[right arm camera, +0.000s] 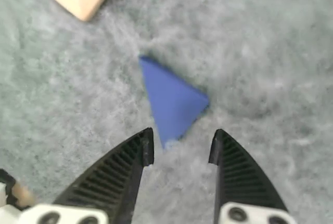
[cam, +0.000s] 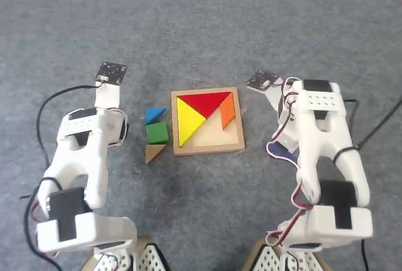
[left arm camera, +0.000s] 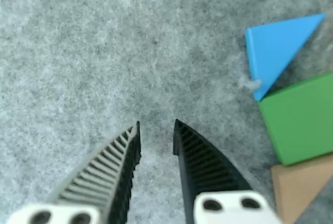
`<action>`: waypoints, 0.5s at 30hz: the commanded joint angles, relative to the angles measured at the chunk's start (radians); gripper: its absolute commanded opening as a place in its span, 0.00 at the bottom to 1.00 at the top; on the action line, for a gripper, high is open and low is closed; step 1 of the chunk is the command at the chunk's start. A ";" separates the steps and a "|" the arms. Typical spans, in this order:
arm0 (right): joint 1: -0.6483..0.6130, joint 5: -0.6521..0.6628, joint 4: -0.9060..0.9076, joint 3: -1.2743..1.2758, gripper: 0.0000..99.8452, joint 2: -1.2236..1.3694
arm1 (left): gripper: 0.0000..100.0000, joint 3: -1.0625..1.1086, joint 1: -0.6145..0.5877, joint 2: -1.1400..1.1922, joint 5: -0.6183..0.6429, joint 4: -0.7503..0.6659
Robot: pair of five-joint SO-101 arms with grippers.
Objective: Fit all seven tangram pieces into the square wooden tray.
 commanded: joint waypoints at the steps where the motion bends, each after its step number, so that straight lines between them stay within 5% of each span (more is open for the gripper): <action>1: -0.004 -0.017 0.024 -0.028 0.18 -0.074 | 0.10 -0.005 -0.003 -0.058 -0.002 -0.014; 7: -0.024 0.028 0.018 0.006 0.19 -0.031 | 0.10 -0.005 -0.003 -0.058 0.000 -0.012; 15: -0.041 0.092 -0.105 0.021 0.34 0.176 | 0.10 -0.005 -0.003 -0.058 0.000 -0.012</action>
